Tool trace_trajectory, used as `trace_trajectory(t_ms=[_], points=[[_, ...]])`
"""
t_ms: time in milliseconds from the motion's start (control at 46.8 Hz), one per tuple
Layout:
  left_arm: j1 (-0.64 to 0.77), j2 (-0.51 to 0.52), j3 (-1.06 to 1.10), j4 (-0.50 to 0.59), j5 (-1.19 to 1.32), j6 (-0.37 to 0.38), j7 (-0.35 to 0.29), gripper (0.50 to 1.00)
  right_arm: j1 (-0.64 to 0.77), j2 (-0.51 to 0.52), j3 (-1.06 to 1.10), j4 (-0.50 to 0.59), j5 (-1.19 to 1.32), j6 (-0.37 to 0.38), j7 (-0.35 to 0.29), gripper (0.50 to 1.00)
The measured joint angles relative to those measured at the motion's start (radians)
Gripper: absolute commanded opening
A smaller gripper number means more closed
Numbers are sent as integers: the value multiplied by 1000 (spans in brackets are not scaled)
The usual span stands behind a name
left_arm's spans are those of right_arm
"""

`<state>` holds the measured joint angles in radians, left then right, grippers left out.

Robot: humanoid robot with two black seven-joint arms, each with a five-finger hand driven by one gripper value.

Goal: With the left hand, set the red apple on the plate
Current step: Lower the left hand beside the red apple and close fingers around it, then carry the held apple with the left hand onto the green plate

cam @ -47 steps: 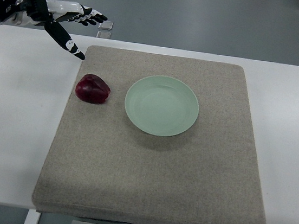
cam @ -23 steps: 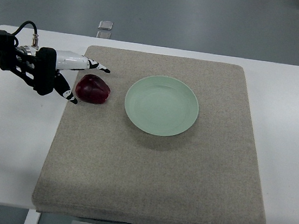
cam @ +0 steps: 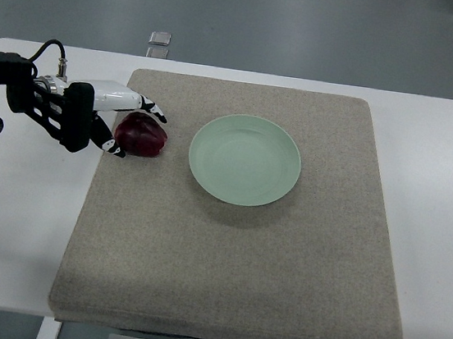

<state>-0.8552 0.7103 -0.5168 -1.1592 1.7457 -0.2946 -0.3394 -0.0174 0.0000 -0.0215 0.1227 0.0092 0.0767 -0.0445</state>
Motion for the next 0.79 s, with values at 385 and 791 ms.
trace_trajectory(t_ms=[385,791], points=[[-51,14,20,-3,-7,0,-1,500,0,0,0,0,0,0,0,930],[-133,-203,26,6,-23,-1,4,500,0,0,0,0,0,0,0,928]])
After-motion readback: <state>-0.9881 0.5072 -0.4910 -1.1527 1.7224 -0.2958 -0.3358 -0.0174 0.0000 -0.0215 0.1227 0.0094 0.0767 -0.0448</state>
